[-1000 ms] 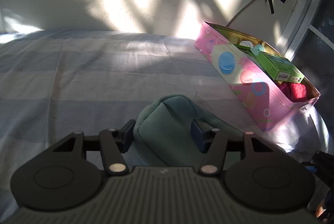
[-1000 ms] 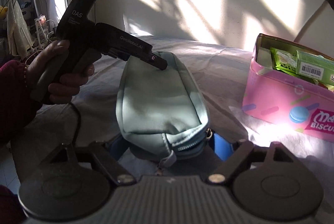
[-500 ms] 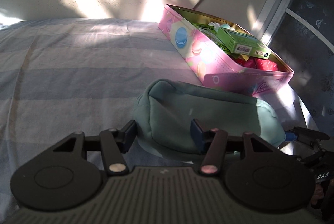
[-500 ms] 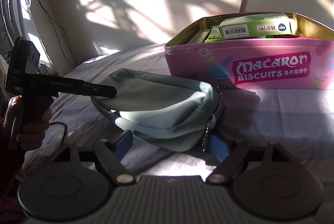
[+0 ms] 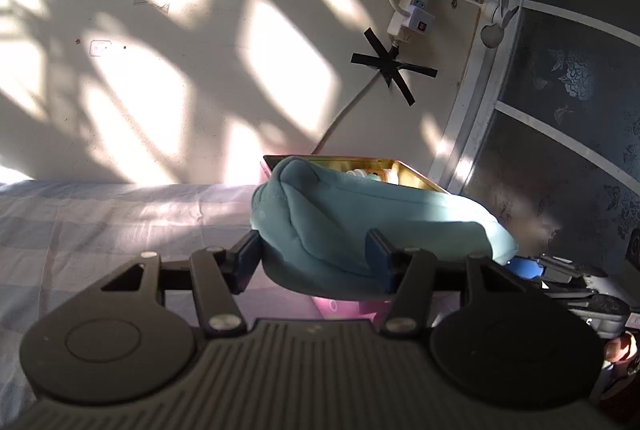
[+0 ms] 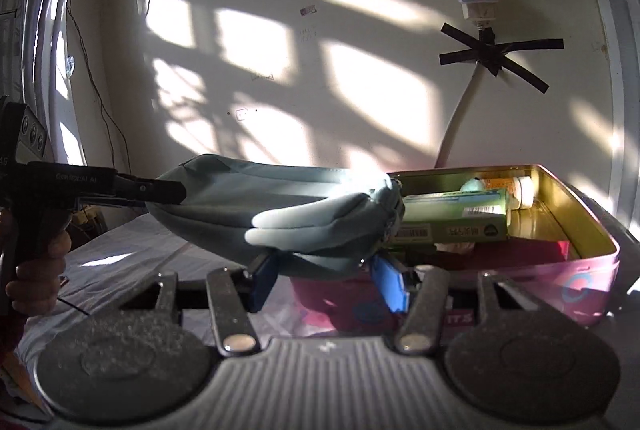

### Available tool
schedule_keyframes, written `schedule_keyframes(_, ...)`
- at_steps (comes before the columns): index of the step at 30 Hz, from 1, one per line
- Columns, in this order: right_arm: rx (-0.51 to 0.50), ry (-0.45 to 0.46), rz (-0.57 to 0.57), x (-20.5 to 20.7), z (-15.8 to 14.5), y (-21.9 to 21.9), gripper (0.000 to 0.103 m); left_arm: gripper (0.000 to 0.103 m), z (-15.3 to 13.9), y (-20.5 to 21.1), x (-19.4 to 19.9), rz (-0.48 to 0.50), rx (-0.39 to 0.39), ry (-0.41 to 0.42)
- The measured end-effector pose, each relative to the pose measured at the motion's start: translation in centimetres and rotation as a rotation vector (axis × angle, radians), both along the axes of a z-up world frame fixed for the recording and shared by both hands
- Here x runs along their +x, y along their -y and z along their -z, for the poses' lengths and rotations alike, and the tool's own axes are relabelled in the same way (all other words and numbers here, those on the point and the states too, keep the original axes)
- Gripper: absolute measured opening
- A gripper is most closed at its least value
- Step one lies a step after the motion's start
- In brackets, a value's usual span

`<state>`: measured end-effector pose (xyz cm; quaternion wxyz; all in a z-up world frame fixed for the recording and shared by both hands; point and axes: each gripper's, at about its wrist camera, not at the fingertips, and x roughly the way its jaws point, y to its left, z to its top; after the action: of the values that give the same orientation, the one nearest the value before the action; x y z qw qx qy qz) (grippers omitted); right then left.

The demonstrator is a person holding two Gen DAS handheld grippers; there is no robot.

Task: Organize objects
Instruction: 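Carry the pencil pouch over the tin and lower it on top, then open the right tool and withdraw it from the tin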

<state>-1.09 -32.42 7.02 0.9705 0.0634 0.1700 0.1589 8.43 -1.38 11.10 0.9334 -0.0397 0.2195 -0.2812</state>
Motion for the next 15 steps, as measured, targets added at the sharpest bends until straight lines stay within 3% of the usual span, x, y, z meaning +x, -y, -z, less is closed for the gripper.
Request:
schedule_keyframes(3,-0.019,0.012,0.113,2.8,-0.6,2.5,0.052,0.059,-0.1,5.2,4.4,0.034,0.024,-0.007)
schedule_keyframes(8,0.01,-0.052,0.259,9.2,0.5,7.0,0.049,0.059,2.0,12.4,9.6,0.065,0.092,-0.049)
schedule_keyframes(11,-0.033,-0.081,0.319,11.9,1.1,7.2,0.05,0.06,3.4,15.3,10.5,0.033,0.179,-0.047)
schedule_keyframes(15,0.031,-0.047,0.307,10.4,1.5,7.6,0.052,0.061,3.4,15.1,8.6,0.04,0.207,-0.024)
